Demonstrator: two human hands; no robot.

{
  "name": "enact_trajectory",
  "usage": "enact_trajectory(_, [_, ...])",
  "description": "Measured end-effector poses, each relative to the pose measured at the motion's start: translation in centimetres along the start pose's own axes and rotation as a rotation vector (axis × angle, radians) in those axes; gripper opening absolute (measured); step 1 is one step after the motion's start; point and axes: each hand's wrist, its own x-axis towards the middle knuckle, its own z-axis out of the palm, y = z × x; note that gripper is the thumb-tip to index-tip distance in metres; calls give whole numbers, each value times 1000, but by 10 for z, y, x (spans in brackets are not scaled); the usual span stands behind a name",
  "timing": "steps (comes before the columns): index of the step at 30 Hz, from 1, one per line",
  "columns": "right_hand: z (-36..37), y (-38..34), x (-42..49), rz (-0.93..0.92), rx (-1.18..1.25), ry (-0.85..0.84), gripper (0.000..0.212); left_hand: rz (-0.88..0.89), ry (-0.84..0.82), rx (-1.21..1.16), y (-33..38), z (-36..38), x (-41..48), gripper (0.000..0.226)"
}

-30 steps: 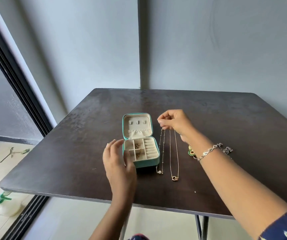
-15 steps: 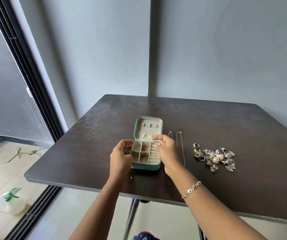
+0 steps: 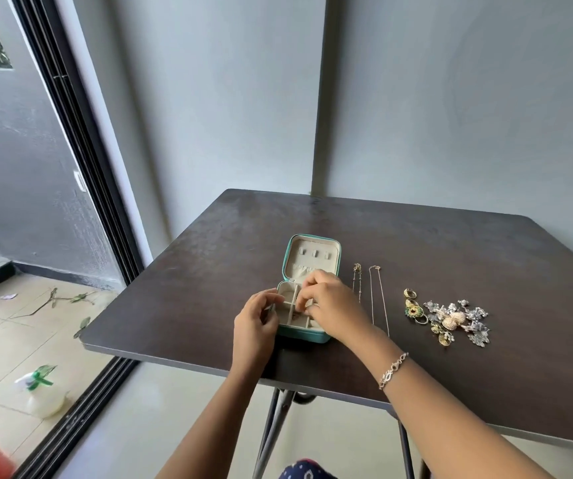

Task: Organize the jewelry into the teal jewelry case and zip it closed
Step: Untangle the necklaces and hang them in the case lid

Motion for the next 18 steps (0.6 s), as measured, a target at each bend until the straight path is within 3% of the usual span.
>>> enact_trajectory(7, [-8, -15, 8, -133, -333, -170, 25, 5, -6, 18, -2, 0, -1, 27])
enact_trajectory(18, [-1, -26, 7, -169, -494, -130, 25, 2, 5, 46, 4, 1, -4, 29])
